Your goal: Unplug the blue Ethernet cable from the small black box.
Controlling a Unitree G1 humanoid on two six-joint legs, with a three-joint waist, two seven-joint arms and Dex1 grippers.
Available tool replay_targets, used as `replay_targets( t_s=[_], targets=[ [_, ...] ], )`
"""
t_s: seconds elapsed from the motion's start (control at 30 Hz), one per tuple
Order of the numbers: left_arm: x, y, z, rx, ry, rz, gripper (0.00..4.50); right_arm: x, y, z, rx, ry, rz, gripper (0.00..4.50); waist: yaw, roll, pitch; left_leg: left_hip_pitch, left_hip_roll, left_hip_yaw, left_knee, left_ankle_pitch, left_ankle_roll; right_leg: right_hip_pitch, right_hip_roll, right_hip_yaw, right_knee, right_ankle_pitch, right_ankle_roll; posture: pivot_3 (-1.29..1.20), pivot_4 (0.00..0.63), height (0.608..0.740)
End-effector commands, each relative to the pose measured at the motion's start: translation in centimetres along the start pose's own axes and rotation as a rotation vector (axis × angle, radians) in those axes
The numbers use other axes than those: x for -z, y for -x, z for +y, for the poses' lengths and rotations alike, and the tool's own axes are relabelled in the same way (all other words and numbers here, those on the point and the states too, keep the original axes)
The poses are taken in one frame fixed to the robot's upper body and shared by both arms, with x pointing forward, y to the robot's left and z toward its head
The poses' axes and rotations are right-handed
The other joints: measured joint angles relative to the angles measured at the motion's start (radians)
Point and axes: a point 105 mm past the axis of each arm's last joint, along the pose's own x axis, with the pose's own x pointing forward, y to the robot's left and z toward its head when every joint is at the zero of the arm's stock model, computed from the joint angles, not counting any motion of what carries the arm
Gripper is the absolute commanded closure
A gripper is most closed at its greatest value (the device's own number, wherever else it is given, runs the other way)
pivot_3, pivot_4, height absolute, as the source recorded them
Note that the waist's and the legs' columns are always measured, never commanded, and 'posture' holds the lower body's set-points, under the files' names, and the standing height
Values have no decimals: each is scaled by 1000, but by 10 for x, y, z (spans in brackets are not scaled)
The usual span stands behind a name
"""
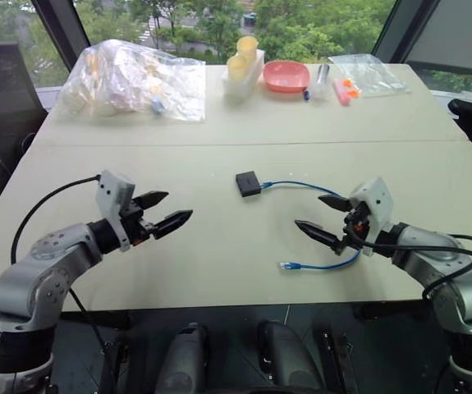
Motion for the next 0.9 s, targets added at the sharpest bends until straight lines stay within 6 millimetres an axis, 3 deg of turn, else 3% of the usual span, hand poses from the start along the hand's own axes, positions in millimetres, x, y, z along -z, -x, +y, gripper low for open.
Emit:
replay_targets(
  t_s=[0.03, 0.63, 0.9],
  targets=[
    [-12, 2, 1, 2, -47, -24, 33, -10, 3, 3, 1, 41, -31, 0, 0, 0, 0, 0, 0, 0, 0, 0, 0, 0, 0, 0, 0, 0, 0, 0, 150, 740],
    [-13, -2, 7, -11, -56, -24, 33, -4, 0, -4, 6, 69, -1, 0, 0, 0, 0, -1, -1, 2, 0, 0, 0, 0, 1, 0, 0, 0, 0, 0, 150, 740],
    [-15, 0, 16, -12, -62, -15, 33, -12, 1, -13, -2, 96, 4, 0, 0, 0, 0, -1, -2, 2, 0, 0, 0, 0, 1, 0, 0, 0, 0, 0, 150, 740]
  ],
)
